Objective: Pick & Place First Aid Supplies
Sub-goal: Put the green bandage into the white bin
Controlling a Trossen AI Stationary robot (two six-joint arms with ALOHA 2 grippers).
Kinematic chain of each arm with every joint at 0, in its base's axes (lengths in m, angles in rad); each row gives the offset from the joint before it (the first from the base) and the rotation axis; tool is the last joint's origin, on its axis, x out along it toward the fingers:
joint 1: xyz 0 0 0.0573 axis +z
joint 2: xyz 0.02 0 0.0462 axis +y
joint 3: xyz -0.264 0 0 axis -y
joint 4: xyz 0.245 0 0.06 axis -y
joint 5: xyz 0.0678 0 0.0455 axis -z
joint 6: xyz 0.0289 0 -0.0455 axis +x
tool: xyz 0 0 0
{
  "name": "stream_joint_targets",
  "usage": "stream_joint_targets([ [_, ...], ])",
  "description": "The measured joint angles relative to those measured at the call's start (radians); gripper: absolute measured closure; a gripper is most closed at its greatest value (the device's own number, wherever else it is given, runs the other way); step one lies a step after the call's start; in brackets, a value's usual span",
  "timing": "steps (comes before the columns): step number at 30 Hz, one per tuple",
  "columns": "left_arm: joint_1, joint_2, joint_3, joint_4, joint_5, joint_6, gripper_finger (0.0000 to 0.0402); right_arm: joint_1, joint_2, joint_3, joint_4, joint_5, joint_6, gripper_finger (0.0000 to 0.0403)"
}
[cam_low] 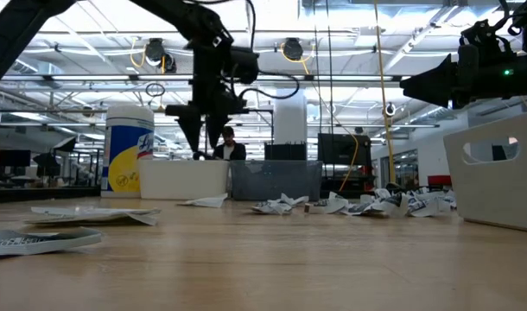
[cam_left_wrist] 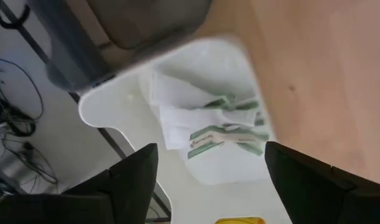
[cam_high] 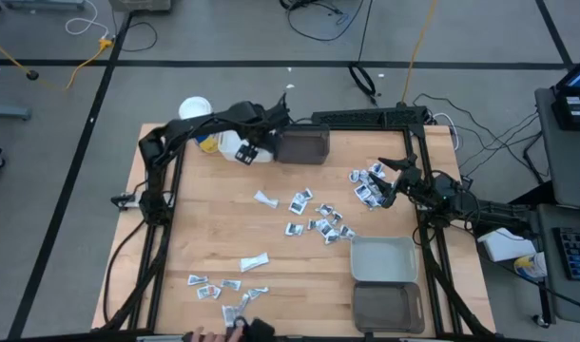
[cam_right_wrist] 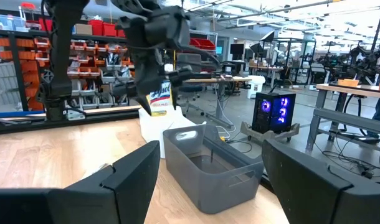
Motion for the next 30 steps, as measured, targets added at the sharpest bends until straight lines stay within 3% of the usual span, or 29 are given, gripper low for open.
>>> stream_joint_targets([
  [14,-0.221,-0.004,0.000,-0.032,0.047,-0.252,0.0086,0.000,0.000,0.000,0.000,0.000,0.000,0.0124],
  [23,-0.299,-0.004,0.000,-0.124,0.306,-0.431,0.0096,0.000,0.000,0.000,0.000,0.000,0.000,0.0124],
  [30,-0.319,-0.004,0.000,-0.126,0.372,-0.498,0.0090,0.000,0.000,0.000,0.000,0.000,0.000,0.0124],
])
